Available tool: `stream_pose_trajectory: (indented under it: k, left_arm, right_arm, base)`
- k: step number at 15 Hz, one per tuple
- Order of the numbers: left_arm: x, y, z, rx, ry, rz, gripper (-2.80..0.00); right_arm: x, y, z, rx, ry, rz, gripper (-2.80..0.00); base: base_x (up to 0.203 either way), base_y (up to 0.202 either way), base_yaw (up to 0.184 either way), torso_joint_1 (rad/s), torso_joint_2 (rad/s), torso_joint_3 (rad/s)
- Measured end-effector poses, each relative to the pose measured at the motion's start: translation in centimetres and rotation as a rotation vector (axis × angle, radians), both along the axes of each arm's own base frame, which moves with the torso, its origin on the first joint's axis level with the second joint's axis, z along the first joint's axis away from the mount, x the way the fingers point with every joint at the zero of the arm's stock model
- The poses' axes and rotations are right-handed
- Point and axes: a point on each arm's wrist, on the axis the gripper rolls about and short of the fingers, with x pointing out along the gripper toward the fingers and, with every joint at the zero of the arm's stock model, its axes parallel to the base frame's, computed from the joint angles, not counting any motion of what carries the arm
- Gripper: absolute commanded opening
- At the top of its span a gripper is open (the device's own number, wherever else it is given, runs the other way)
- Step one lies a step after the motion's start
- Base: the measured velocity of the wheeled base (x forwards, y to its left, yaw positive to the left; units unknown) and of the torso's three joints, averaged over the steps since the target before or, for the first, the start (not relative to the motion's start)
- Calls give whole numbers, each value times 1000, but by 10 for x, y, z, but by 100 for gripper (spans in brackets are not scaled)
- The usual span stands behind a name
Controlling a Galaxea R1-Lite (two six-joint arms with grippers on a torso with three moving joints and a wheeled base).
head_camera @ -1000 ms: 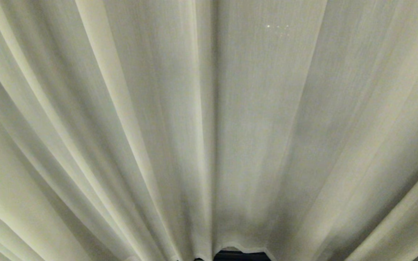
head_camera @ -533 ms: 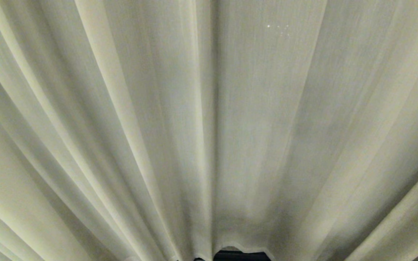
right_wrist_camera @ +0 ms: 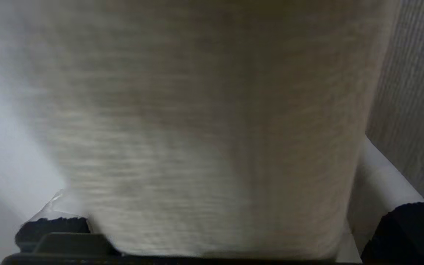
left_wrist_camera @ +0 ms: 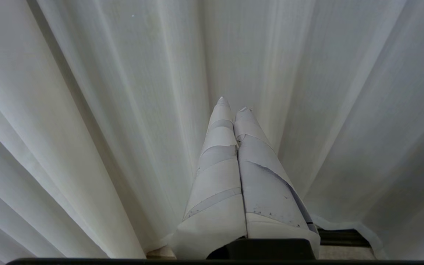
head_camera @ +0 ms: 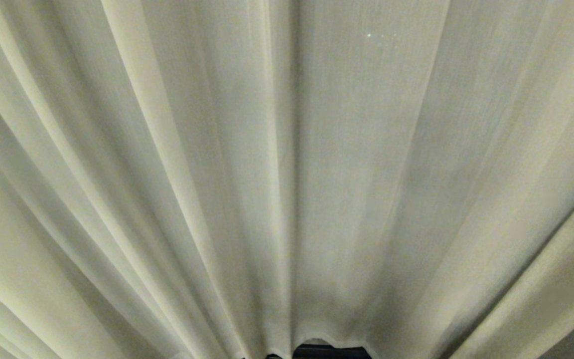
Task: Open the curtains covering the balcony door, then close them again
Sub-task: Close the outer curtains on both sides
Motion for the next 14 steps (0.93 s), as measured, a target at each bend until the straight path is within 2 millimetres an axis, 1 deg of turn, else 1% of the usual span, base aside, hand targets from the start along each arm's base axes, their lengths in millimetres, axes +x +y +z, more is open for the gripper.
stream_pose_trajectory:
  k: [1, 4, 8, 11, 14]
  left_arm:
    - [0, 0, 0, 0, 0, 0, -280]
    - [0, 0, 0, 0, 0, 0, -280]
    - [0, 0, 0, 0, 0, -1, -280]
    - [0, 0, 0, 0, 0, 0, -280]
    - [0, 0, 0, 0, 0, 0, -280]
  right_arm:
    - [5, -4, -1, 11, -1, 5, -280]
    - [13, -12, -4, 12, -4, 12, -280]
    - [17, -15, -7, 35, -7, 20, -280]
    - [17, -14, -4, 36, -32, 41, -280]
    - [15, -7, -1, 37, -35, 132, -280]
  base:
    - [0, 0, 0, 0, 0, 0]
    - [0, 0, 0, 0, 0, 0]
    - [0, 0, 0, 0, 0, 0]
    - [0, 0, 0, 0, 0, 0]
    - [0, 0, 0, 0, 0, 0]
